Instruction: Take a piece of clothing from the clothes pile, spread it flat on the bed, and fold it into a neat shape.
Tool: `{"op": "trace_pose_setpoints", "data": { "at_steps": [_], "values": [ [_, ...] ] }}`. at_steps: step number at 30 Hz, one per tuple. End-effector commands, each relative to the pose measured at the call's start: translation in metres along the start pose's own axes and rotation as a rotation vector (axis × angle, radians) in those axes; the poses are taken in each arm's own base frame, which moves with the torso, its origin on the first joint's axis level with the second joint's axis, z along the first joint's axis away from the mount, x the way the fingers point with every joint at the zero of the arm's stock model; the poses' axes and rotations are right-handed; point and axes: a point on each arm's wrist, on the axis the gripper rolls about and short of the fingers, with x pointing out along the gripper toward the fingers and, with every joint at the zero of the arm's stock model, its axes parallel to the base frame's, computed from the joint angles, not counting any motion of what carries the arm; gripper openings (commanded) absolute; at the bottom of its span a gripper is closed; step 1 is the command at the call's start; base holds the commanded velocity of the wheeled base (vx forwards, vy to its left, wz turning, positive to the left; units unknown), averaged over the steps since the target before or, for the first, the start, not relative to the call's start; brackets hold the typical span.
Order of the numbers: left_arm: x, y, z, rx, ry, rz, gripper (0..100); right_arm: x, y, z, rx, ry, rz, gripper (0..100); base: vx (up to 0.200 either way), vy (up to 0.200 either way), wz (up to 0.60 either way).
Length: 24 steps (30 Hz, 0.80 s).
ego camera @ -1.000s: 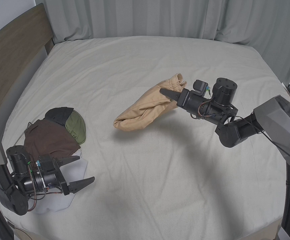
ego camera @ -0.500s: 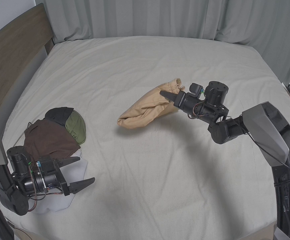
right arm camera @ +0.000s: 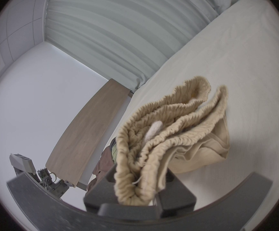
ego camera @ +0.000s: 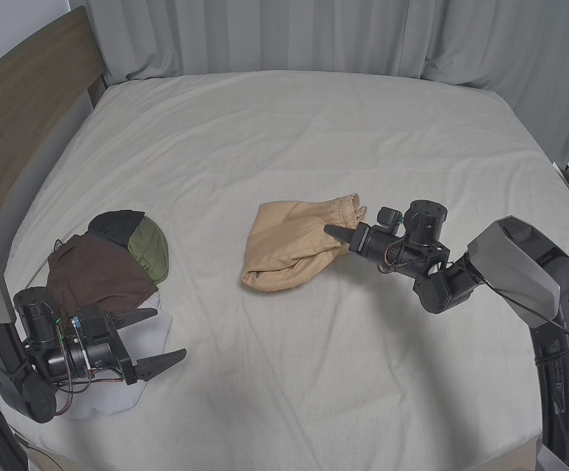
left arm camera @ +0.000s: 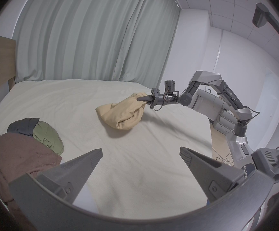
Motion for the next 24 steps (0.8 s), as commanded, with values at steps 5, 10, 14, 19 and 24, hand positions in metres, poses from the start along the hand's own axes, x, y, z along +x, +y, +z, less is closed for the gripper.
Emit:
{"op": "trace_pose_setpoints", "data": {
  "at_steps": [5, 10, 14, 19, 24],
  "values": [
    [-0.002, -0.001, 0.0, 0.0, 0.0, 0.001, 100, -0.013, -0.011, -0.027, 0.033, 0.044, -0.034, 0, 0.0, 0.0, 0.0],
    [-0.001, -0.001, 0.0, 0.001, 0.0, -0.001, 100, -0.017, -0.015, -0.037, 0.043, 0.064, -0.05, 0, 0.0, 0.0, 0.0],
    [-0.002, -0.001, 0.001, 0.004, -0.003, 0.001, 100, -0.019, -0.02, -0.044, 0.051, 0.074, -0.058, 0, 0.0, 0.0, 0.0],
    [-0.002, -0.001, 0.001, 0.003, -0.002, 0.001, 100, -0.018, -0.021, -0.048, 0.054, 0.08, -0.06, 0, 0.0, 0.0, 0.0],
    [-0.002, -0.001, 0.001, 0.003, -0.002, 0.001, 100, -0.018, -0.022, -0.049, 0.055, 0.081, -0.063, 0, 0.0, 0.0, 0.0]
  ]
}}
